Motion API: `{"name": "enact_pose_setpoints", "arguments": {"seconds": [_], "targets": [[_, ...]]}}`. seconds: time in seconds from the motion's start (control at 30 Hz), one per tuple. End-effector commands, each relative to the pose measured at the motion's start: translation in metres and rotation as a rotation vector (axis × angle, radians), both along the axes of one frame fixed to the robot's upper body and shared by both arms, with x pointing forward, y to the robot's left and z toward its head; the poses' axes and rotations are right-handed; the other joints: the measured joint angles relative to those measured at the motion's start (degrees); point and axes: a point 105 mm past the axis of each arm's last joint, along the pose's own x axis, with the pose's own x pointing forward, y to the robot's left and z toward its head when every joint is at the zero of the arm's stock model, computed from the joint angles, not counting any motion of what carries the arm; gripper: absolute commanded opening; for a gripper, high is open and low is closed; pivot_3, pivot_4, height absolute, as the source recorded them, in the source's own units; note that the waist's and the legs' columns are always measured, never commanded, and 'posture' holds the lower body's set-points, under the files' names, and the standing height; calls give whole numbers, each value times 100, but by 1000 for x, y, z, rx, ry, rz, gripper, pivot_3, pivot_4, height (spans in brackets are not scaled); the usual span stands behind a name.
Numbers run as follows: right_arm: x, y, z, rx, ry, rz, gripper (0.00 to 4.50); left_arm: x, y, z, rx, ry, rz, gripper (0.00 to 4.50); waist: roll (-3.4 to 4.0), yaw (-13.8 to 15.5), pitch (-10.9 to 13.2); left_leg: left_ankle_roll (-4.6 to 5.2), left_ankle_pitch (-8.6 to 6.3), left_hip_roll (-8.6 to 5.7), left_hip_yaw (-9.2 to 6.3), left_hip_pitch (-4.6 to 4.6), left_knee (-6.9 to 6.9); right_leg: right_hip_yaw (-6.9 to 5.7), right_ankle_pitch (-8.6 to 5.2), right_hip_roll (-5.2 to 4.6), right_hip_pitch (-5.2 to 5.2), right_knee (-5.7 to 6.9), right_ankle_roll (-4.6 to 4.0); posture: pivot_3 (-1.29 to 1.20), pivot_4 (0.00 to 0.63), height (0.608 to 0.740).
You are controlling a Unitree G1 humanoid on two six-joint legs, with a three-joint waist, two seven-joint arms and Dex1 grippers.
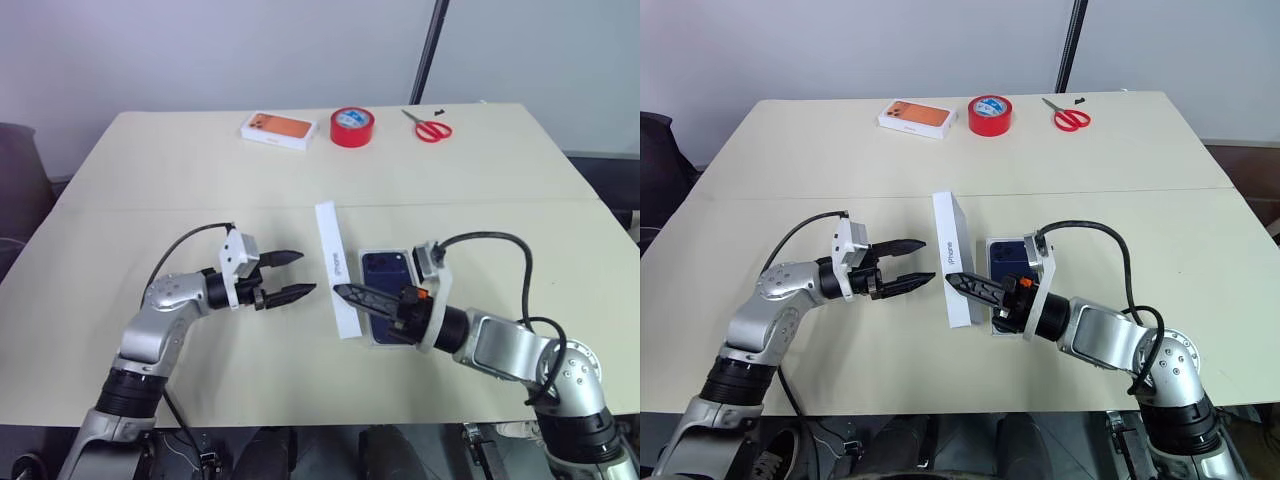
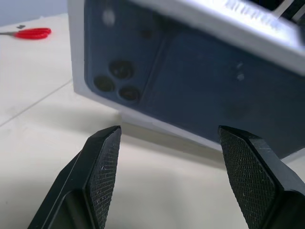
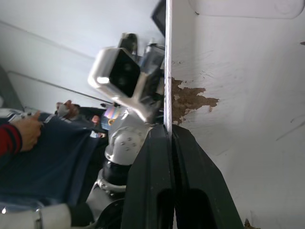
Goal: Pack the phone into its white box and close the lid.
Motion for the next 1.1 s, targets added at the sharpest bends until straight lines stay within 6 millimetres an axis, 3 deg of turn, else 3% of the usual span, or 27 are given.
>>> {"name": "enact_pose_setpoints", "arguments": {"seconds": [0.03, 0.13, 0.3, 0.53, 0.63, 0.77, 0.93, 1.1], "targets": [[-6, 1, -11, -13, 60, 29, 31, -1, -8, 5, -16, -19, -7, 3379, 0, 6, 0, 0, 0, 0, 0, -2, 1, 0, 0, 0, 0, -1, 0, 0, 150, 740], [9, -3, -5, 17, 53, -25, 0, -5, -15, 3, -28, 2, -34, 2652, 0, -12, 0, 2, -1, -1, 1, 2, 3, 0, 0, -2, 4, 0, 0, 0, 150, 740], [18, -5, -4, 8, 60, -56, 0, -12, -30, -12, -5, 53, -79, 93, 0, -10, 0, 2, -1, 0, 0, 2, 0, 0, 0, 1, 1, 1, 0, 0, 150, 740], [25, -14, 3, -28, 19, -97, 0, -4, -57, -12, -26, 49, -52, 37, 0, 15, 0, 3, -2, -3, 1, 1, 2, 0, 0, -2, 5, -3, 0, 0, 150, 740], [31, -22, 9, 4, 11, -137, 869, 0, -64, -12, -39, 51, -45, 0, 0, 16, 0, 4, -2, -3, 1, 1, 2, -2, 0, -1, 5, -3, 0, 0, 150, 740], [40, -58, 27, -30, -87, -256, 2827, 5, -81, -9, -63, 41, -49, 0, -1, 66, 1, 3, -1, -6, 3, -3, 8, -3, 0, -2, 6, -3, 0, 0, 150, 740], [28, -87, 28, -182, -184, -234, 2827, 12, -94, -3, -97, 45, -54, 0, -4, 137, 1, 5, -3, -11, 13, -5, 9, -4, 0, 1, 5, -6, 1, 0, 150, 740], [47, -129, 15, -483, -285, -350, 2827, 7, -108, -7, -83, 58, -114, 0, -3, 131, 2, 12, -7, -11, 21, -3, 15, -3, 0, 3, 6, -3, 1, 0, 150, 740]]}}
